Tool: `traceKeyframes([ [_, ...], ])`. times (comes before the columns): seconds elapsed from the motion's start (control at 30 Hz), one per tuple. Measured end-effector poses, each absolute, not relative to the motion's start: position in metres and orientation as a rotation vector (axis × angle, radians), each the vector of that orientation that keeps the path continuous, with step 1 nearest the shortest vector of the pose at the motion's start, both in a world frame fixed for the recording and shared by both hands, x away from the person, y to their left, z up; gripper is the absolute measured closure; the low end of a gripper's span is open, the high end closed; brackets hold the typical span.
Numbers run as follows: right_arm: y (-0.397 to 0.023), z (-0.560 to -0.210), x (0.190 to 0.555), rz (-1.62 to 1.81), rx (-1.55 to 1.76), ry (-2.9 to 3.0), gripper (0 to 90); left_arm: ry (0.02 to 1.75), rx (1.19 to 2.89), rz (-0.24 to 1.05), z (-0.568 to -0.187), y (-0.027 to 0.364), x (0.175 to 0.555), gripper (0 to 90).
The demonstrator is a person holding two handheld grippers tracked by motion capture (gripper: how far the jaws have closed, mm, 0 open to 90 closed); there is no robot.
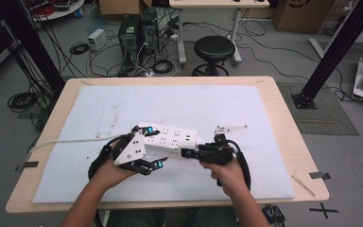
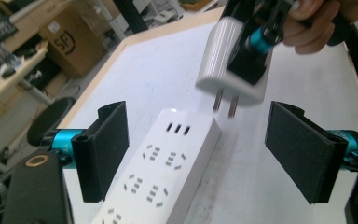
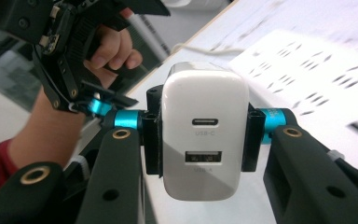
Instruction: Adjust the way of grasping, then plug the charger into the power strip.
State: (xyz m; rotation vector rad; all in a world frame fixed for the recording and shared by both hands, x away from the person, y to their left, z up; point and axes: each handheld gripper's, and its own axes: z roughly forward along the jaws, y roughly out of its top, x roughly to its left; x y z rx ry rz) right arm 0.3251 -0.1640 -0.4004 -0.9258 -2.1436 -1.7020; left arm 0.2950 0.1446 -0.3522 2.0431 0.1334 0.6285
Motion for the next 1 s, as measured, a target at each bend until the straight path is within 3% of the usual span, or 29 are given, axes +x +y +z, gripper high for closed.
traceKeyframes([
  [0.5, -0.169, -0.394, 0.324, -1.741, -0.948, -2.248, 62.9, 0.337, 2.035, 0.642, -0.344, 0.201, 0.312, 18.2],
  [1.0, -0.148, -0.387, 0.338, -1.803, -0.930, -2.502, 62.9, 0.416, 2.021, 0.652, -0.350, 0.223, 0.315, 18.2],
])
